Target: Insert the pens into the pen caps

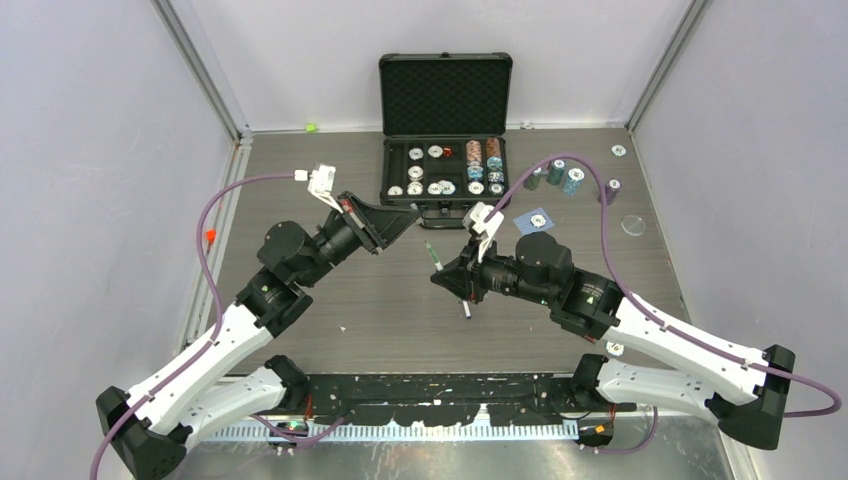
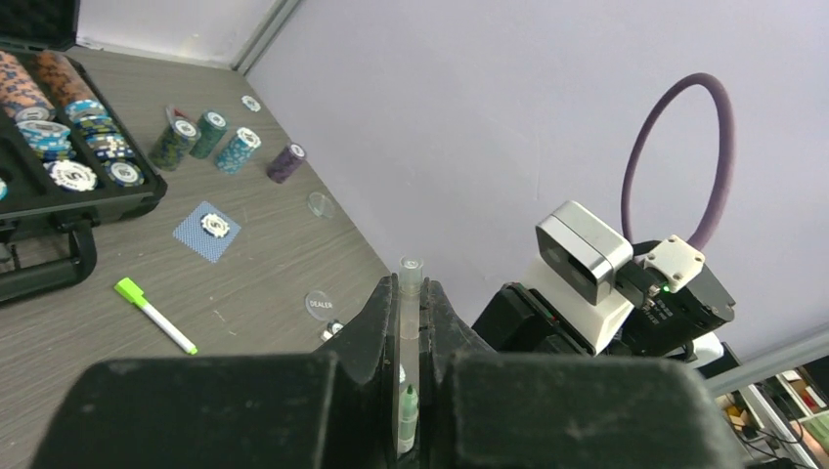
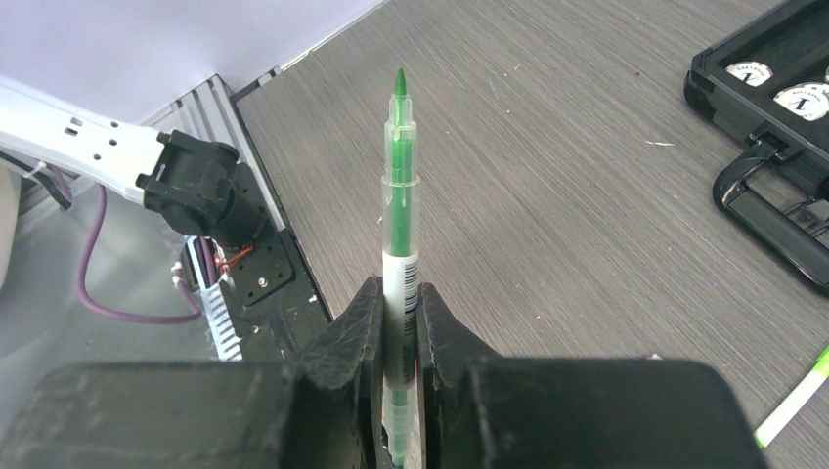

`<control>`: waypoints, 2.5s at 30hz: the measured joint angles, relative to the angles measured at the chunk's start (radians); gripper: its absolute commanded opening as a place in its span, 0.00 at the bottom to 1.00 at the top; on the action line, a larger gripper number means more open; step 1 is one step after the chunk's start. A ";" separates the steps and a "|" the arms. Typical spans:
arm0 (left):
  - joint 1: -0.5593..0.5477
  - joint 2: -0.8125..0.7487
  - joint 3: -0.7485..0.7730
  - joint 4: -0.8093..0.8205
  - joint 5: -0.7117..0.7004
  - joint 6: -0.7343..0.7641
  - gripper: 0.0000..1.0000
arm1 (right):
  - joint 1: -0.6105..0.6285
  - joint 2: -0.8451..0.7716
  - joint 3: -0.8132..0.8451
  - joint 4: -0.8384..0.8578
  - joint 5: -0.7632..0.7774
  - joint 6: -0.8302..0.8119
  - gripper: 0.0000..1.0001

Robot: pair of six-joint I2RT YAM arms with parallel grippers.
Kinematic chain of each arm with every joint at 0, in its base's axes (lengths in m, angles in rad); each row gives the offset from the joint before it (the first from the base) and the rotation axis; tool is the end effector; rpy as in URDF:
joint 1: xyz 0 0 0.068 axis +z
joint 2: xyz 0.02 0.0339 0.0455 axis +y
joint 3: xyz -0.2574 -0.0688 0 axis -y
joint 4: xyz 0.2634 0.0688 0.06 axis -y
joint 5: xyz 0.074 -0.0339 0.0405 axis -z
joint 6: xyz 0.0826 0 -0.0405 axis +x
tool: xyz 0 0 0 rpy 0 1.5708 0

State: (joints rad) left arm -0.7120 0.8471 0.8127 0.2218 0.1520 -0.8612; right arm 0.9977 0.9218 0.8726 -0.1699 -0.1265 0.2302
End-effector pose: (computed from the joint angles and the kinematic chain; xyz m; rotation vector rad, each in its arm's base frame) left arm 0.1946 -0.1844 0.3863 0.0263 1.5390 -1.3926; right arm 0.1445 0.2432 0.3316 -0.8000 1.7239 0.9750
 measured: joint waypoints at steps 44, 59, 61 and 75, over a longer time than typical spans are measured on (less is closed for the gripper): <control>0.000 0.015 -0.034 0.036 0.129 -0.004 0.00 | 0.000 0.002 0.021 -0.012 0.024 0.000 0.00; 0.000 0.018 -0.049 0.046 0.133 -0.005 0.00 | 0.000 0.031 0.048 -0.014 0.047 0.011 0.01; 0.000 0.020 -0.052 0.052 0.132 -0.005 0.00 | 0.000 0.037 0.052 -0.010 0.052 0.017 0.00; 0.006 0.030 -0.083 0.106 0.084 -0.018 0.00 | 0.003 0.095 0.072 0.042 0.134 0.093 0.01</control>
State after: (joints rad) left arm -0.7063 0.8772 0.7300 0.3275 0.2363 -0.8795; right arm 1.0004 1.0164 0.9451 -0.1276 0.0074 0.3233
